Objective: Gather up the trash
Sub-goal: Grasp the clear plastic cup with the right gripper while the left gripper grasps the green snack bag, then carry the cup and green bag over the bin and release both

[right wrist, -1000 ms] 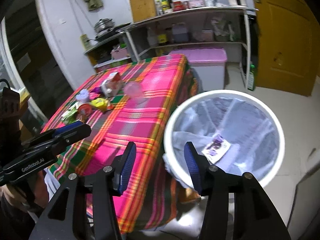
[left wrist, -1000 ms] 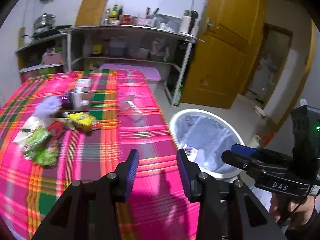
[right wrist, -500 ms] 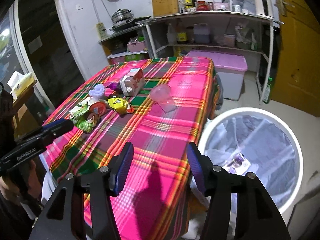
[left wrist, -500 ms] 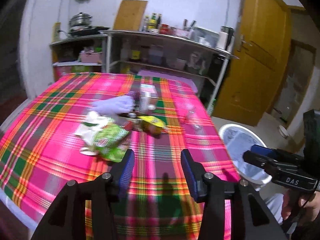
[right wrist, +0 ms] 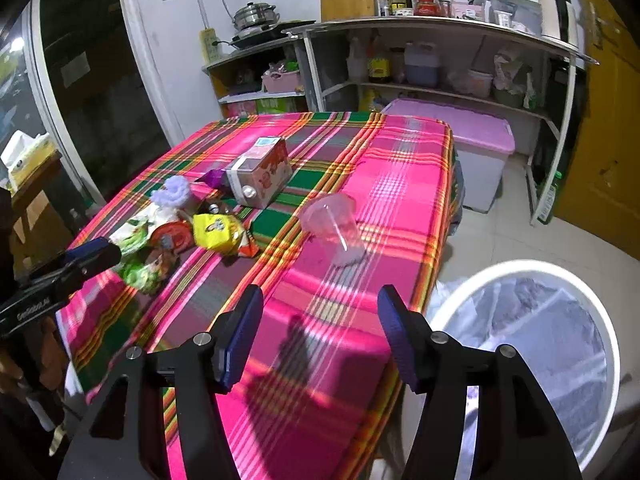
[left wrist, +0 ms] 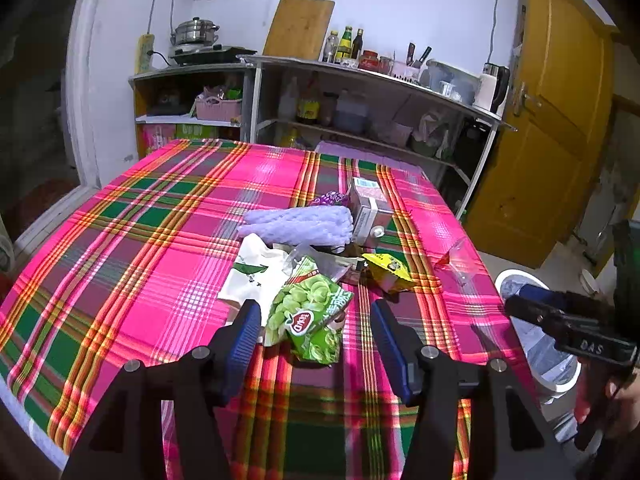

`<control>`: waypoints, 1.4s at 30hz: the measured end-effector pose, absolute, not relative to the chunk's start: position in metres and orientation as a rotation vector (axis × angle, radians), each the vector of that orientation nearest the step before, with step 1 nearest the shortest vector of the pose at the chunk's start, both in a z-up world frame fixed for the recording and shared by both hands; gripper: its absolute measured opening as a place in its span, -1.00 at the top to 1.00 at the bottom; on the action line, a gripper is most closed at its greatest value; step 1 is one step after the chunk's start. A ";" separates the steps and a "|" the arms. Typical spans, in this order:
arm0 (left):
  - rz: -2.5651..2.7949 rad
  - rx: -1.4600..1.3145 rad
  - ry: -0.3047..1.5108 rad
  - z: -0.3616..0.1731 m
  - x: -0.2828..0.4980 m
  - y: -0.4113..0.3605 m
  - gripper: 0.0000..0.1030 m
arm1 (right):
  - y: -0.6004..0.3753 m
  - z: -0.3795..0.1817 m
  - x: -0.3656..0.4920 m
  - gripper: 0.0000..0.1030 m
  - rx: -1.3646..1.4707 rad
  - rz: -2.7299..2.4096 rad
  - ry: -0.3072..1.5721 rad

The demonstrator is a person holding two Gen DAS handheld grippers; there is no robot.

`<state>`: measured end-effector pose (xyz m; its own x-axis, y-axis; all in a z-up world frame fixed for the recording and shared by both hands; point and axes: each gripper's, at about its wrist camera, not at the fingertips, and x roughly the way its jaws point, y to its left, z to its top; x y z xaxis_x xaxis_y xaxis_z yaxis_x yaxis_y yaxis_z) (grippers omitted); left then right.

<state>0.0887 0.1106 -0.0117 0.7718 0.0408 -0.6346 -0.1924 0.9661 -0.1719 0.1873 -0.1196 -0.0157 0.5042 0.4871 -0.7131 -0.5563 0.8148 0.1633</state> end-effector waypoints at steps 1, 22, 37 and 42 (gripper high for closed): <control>0.124 -0.234 0.682 -0.014 0.090 0.112 -0.09 | -0.117 -0.016 0.190 -0.17 -0.096 0.631 0.833; 0.064 -0.229 0.719 -0.035 0.107 0.112 0.23 | -0.090 -0.036 0.240 0.36 -0.124 0.653 0.912; 0.055 -0.223 0.675 -0.015 0.087 0.094 0.28 | -0.112 -0.013 0.187 0.38 -0.052 0.680 0.871; 0.044 -0.211 0.661 -0.006 0.078 0.081 0.28 | -0.123 -0.003 0.163 0.38 -0.042 0.684 0.851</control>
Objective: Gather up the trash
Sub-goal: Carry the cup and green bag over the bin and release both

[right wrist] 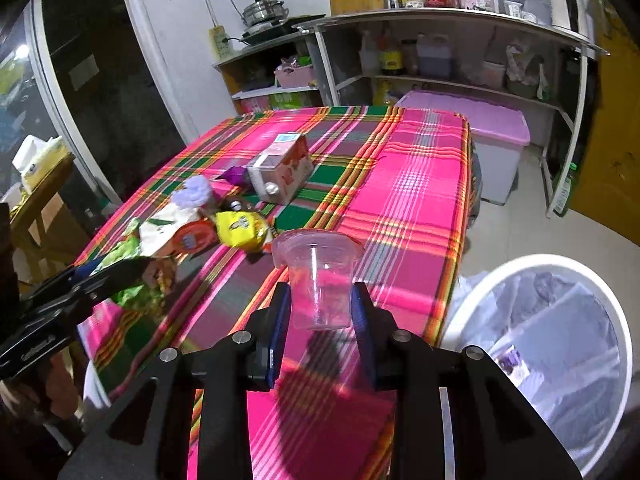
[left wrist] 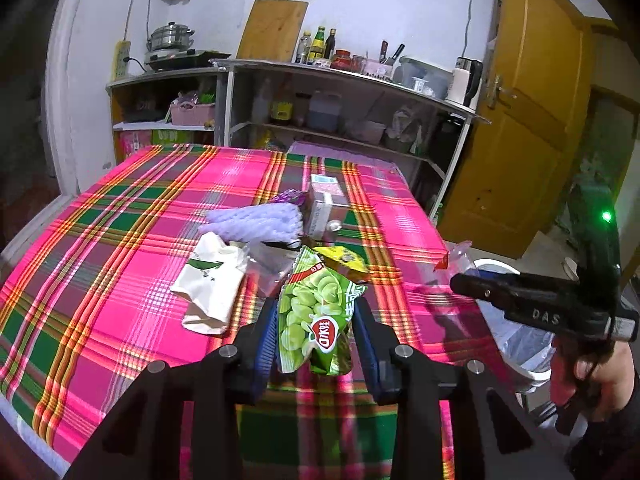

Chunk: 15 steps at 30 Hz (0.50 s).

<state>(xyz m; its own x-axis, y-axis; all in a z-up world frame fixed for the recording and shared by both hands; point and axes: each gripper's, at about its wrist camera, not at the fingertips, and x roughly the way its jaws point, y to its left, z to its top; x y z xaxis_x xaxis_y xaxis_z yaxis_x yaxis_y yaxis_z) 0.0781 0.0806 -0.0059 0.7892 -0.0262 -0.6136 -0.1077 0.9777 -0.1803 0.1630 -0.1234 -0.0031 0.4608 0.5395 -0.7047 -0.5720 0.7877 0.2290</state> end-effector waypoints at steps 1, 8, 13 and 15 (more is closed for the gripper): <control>0.039 -0.208 0.658 -0.004 0.076 0.077 0.28 | -0.126 -0.001 0.158 0.38 -0.041 0.683 0.846; 0.010 -0.194 0.643 0.007 0.064 0.054 0.28 | -0.143 0.014 0.128 0.38 -0.027 0.675 0.817; -0.012 -0.182 0.635 0.013 0.057 0.041 0.28 | -0.154 0.020 0.113 0.38 -0.020 0.663 0.799; -0.021 -0.178 0.631 0.017 0.055 0.036 0.28 | -0.159 0.022 0.110 0.38 -0.016 0.658 0.794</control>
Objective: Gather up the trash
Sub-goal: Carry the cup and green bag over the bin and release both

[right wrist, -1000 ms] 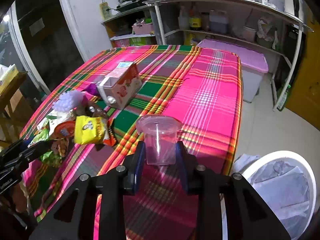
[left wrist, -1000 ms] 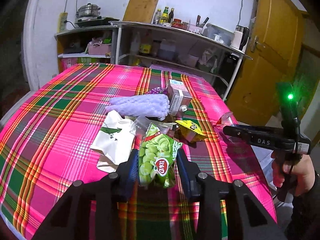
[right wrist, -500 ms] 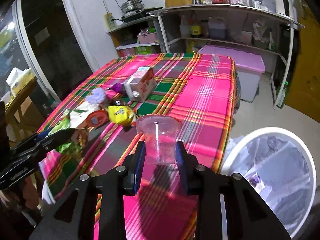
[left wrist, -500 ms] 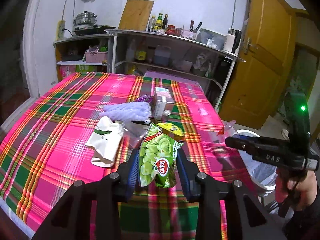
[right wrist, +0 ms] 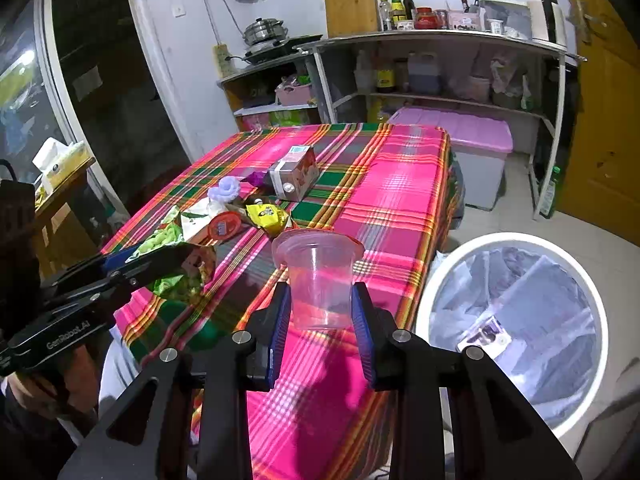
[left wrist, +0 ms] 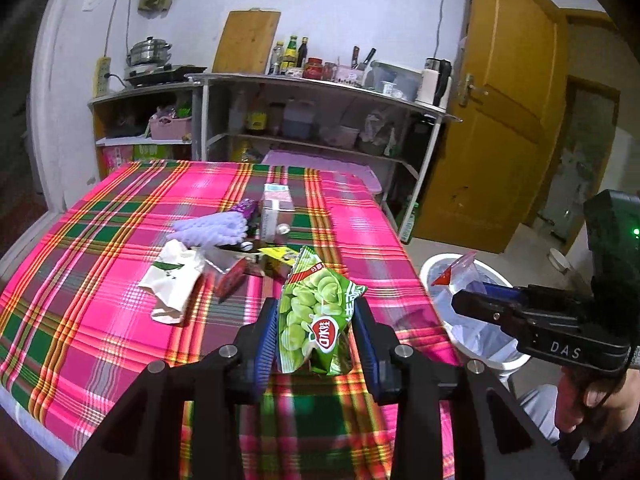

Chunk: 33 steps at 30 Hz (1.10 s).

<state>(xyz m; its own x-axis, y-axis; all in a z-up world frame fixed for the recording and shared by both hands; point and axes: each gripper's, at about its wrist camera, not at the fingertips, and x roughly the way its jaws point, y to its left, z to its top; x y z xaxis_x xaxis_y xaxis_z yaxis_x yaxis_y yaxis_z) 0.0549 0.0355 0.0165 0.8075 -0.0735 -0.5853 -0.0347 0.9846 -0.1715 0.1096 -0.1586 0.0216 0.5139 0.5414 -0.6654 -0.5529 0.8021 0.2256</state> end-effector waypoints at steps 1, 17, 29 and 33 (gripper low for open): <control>-0.028 -0.174 0.629 0.018 0.053 0.032 0.28 | -0.162 0.023 0.107 0.38 -0.014 0.654 0.791; -0.124 -0.145 0.653 0.019 0.060 -0.013 0.28 | -0.217 0.018 0.100 0.38 0.046 0.544 0.786; -0.241 -0.106 0.680 0.015 0.089 -0.064 0.28 | -0.269 0.004 0.108 0.38 0.102 0.423 0.808; -0.278 -0.094 0.693 0.012 0.099 -0.081 0.28 | -0.284 -0.005 0.111 0.38 0.121 0.394 0.824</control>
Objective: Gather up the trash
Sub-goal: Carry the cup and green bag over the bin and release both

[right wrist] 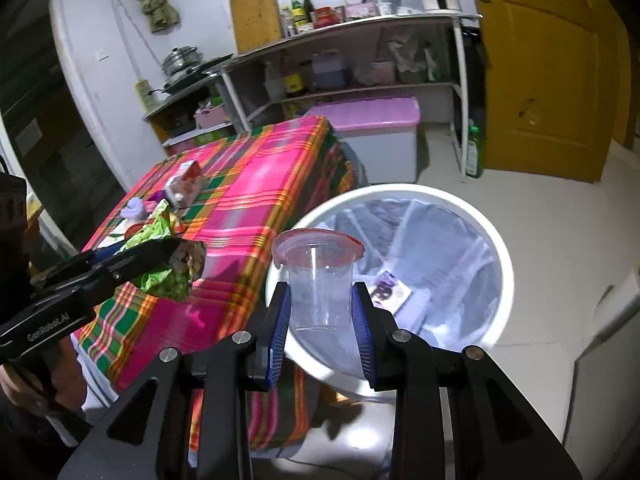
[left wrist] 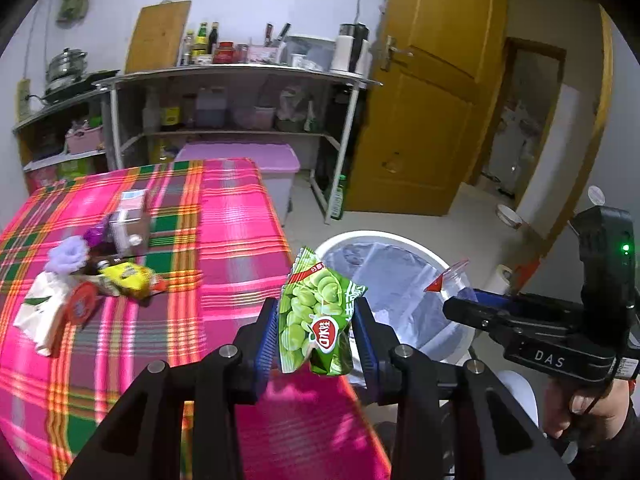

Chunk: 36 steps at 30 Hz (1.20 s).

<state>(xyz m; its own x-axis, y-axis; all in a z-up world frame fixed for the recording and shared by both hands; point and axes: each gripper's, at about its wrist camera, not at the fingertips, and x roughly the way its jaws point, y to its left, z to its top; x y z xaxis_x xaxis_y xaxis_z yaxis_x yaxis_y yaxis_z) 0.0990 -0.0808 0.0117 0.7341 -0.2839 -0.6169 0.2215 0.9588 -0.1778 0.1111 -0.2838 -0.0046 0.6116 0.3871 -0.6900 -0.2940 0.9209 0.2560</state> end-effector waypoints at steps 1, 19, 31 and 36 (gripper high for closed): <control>-0.287 -0.092 0.697 0.011 0.102 -0.085 0.28 | -0.287 -0.007 0.112 0.38 0.125 0.389 0.828; -0.427 -0.035 0.803 -0.024 0.153 -0.153 0.28 | -0.321 -0.049 0.137 0.37 0.168 0.309 0.940; -0.451 -0.030 0.886 -0.048 0.173 -0.164 0.26 | -0.326 -0.056 0.141 0.06 0.168 0.300 0.953; -0.452 -0.040 0.884 -0.047 0.173 -0.163 0.15 | -0.328 -0.051 0.138 0.06 0.177 0.297 0.939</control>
